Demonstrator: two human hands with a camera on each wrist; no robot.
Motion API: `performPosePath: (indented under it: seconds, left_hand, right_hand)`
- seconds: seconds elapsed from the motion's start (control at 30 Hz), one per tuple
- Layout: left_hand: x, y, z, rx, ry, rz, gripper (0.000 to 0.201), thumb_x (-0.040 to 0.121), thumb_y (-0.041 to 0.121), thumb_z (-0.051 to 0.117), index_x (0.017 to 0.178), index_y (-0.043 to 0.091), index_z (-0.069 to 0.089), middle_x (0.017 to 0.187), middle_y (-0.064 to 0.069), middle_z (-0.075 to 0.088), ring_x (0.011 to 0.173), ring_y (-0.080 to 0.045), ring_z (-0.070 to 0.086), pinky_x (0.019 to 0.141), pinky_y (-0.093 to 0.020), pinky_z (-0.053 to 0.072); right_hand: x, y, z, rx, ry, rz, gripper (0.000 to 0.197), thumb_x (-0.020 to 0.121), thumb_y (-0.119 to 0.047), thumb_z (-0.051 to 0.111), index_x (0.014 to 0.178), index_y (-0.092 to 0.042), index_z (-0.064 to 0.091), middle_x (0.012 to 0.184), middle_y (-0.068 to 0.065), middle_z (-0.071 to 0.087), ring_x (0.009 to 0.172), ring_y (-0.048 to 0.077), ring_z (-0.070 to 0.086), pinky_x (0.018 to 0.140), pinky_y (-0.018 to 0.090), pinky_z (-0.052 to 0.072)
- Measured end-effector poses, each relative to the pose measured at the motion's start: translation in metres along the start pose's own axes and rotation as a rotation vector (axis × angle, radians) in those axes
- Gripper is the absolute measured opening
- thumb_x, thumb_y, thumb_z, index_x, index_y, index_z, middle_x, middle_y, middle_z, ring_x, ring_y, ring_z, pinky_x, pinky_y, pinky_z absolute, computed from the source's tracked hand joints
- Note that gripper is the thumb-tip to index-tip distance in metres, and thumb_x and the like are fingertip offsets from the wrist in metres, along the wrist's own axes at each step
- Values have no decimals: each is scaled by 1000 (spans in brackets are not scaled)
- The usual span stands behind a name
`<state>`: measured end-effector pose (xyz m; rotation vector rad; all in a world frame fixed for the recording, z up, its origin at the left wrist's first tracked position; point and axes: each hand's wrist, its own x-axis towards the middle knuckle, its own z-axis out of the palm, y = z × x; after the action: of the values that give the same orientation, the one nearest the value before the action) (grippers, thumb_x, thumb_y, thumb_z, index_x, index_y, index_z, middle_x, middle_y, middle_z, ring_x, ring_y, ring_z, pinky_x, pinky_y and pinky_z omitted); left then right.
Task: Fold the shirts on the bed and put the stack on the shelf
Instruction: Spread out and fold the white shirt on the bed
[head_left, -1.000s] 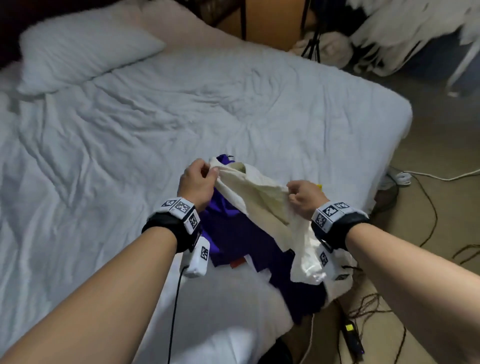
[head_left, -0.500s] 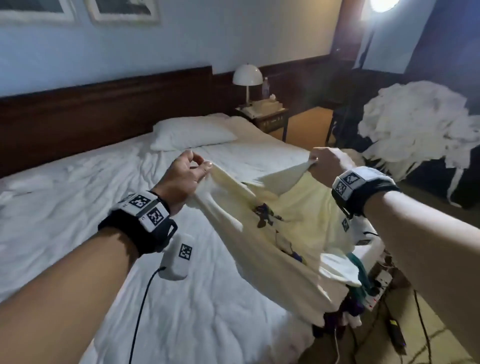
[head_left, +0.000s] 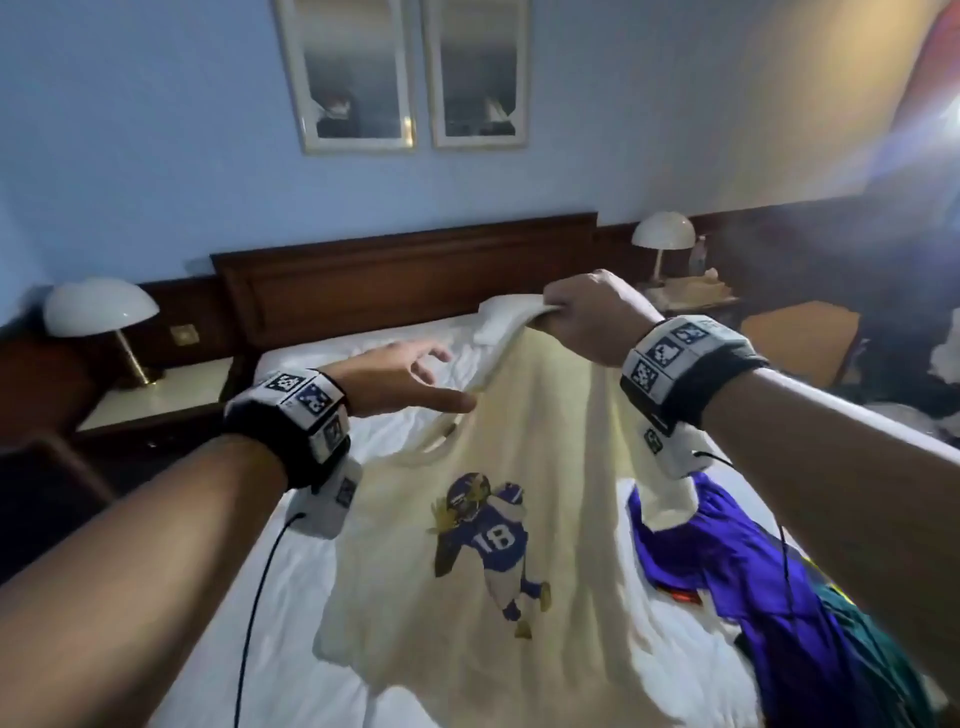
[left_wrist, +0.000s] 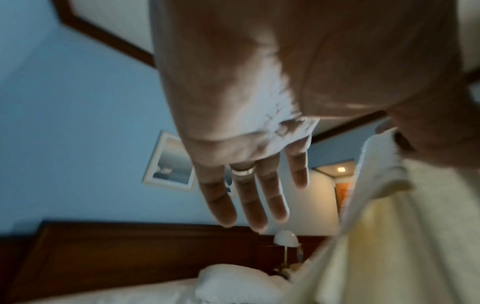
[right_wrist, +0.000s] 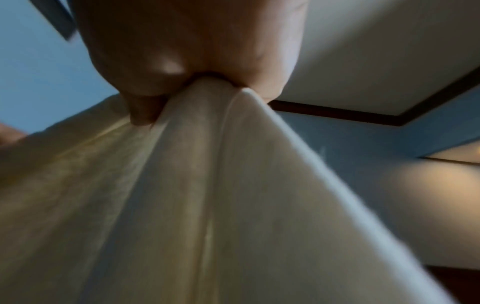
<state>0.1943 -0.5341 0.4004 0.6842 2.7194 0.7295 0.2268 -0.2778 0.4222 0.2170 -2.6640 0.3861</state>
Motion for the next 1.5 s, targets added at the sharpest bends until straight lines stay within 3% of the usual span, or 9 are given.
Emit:
performPosePath:
  seconds: [0.17, 0.27, 0.47, 0.8, 0.87, 0.97, 1.17, 1.37, 1.5]
  left_hand:
    - [16, 8, 18, -29, 241, 116, 38, 87, 51, 71, 88, 13, 74, 91, -3, 73, 75, -10, 64, 72, -30, 49]
    - [21, 6, 10, -109, 336, 163, 41, 96, 31, 65, 83, -7, 63, 69, -12, 57, 61, -12, 46, 58, -27, 38]
    - [33, 20, -21, -82, 321, 82, 22, 100, 13, 56, 88, -3, 67, 71, -2, 53, 62, -10, 44, 54, -23, 33]
    - [42, -3, -48, 282, 375, -290, 30, 87, 13, 64, 61, 14, 51, 54, 2, 49, 56, -20, 43, 55, -30, 32]
    - [45, -7, -39, 284, 254, -315, 11, 79, 19, 77, 81, 19, 66, 78, -3, 65, 72, -22, 58, 65, -31, 44]
    - [53, -4, -10, 67, 133, -231, 78, 64, 45, 91, 131, 22, 60, 125, 2, 63, 109, -15, 59, 97, -35, 48]
    - [59, -22, 6, -9, 286, -156, 23, 88, 30, 69, 74, 12, 62, 72, -1, 60, 68, -18, 55, 58, -24, 43]
    - [37, -45, -39, -139, 429, -73, 19, 80, 25, 55, 81, 16, 71, 70, 1, 60, 66, -16, 51, 61, -30, 36]
    - [28, -44, -62, -221, 442, 76, 28, 93, 28, 64, 96, 1, 70, 78, -1, 56, 73, -13, 47, 66, -28, 36]
  right_hand:
    - [19, -35, 16, 61, -2, -182, 35, 84, -48, 65, 63, -25, 48, 61, -7, 50, 68, 28, 52, 67, 38, 52]
    - [30, -22, 16, 123, -83, -199, 34, 79, -52, 70, 71, -21, 58, 65, -6, 56, 68, 22, 54, 62, 31, 46]
    - [41, 31, 41, -9, -376, -147, 13, 83, -26, 74, 82, -19, 64, 81, 5, 64, 78, 23, 60, 66, 29, 42]
    - [76, 78, 72, 251, -361, -130, 17, 91, -19, 65, 79, -6, 65, 69, 3, 60, 56, 7, 49, 56, 22, 36]
    - [86, 55, 69, 273, -297, -209, 18, 93, -21, 63, 78, -10, 62, 66, -2, 55, 56, 6, 47, 50, 18, 34]
    - [92, 12, 65, 263, -246, -339, 9, 91, -18, 62, 84, -20, 67, 75, -4, 60, 68, 13, 53, 57, 23, 36]
    - [83, -22, 66, 34, -350, -376, 15, 86, -31, 69, 77, -21, 64, 70, -5, 57, 71, 15, 53, 65, 25, 37]
    - [62, -24, 73, 214, -597, -126, 23, 90, -29, 64, 78, -10, 70, 68, 8, 72, 48, 18, 58, 62, 40, 54]
    - [43, -69, 67, 914, -545, 59, 16, 79, -20, 63, 70, -11, 71, 79, 16, 73, 71, 41, 64, 76, 43, 52]
